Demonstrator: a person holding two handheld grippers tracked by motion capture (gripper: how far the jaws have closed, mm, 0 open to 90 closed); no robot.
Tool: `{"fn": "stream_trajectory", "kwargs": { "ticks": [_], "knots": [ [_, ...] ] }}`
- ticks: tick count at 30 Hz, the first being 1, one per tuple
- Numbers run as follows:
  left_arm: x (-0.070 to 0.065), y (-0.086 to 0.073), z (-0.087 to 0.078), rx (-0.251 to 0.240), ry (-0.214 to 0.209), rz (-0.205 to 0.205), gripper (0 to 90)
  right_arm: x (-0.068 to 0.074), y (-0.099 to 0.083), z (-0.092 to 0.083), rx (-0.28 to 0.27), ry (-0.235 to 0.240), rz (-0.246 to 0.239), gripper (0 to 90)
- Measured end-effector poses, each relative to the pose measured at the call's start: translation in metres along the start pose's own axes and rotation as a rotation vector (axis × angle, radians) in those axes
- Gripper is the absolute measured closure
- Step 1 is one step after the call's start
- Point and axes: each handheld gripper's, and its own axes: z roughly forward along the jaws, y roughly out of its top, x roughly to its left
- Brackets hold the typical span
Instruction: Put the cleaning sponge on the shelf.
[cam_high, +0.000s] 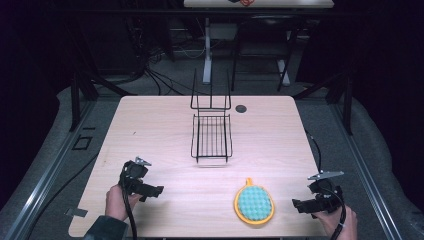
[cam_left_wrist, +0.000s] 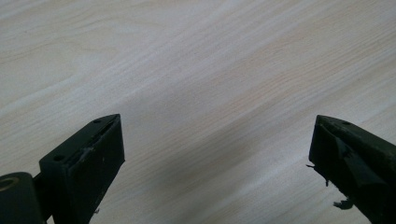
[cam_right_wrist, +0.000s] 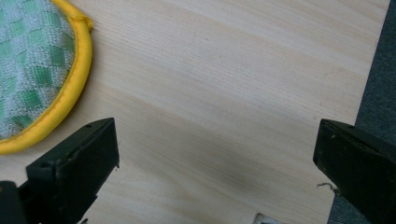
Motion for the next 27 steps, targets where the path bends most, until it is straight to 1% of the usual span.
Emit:
{"fn": "stream_trajectory", "kwargs": {
  "ticks": [2,7,10,17,20,23,24,25,26,27],
  "knots": [
    [0.000,0.000,0.000,0.000,-0.001,0.002,3.4,0.000,0.000,0.000,-0.004,-0.001,-0.004,0.0],
    [0.000,0.000,0.000,0.000,-0.003,0.001,3.3,0.002,0.001,-0.001,-0.020,0.026,0.001,0.0],
    [0.000,0.000,0.000,-0.002,-0.002,0.002,3.3,0.003,0.002,-0.001,-0.018,0.037,0.001,0.0],
    [-0.001,0.001,0.000,-0.002,-0.015,0.009,3.2,0.010,0.003,0.001,-0.036,0.059,-0.002,0.0],
    [-0.001,0.001,0.000,-0.004,-0.019,0.004,3.2,0.014,0.004,0.004,-0.031,0.071,-0.013,0.0],
    [-0.001,0.001,0.000,-0.003,-0.019,0.008,3.3,0.019,0.006,0.005,-0.023,0.089,-0.031,0.0],
    [-0.001,0.001,0.000,-0.004,-0.019,0.009,3.3,0.022,0.007,0.006,-0.030,0.096,-0.036,0.0],
    [-0.001,0.001,0.000,-0.004,-0.020,0.010,3.2,0.024,0.008,0.006,-0.025,0.103,-0.040,0.0],
    [-0.001,0.001,0.000,-0.005,-0.021,0.011,3.2,0.028,0.009,0.007,-0.031,0.119,-0.050,0.0],
    [-0.001,0.001,0.000,-0.005,-0.021,0.010,3.2,0.028,0.009,0.007,-0.031,0.119,-0.050,0.0]
  ]
}}
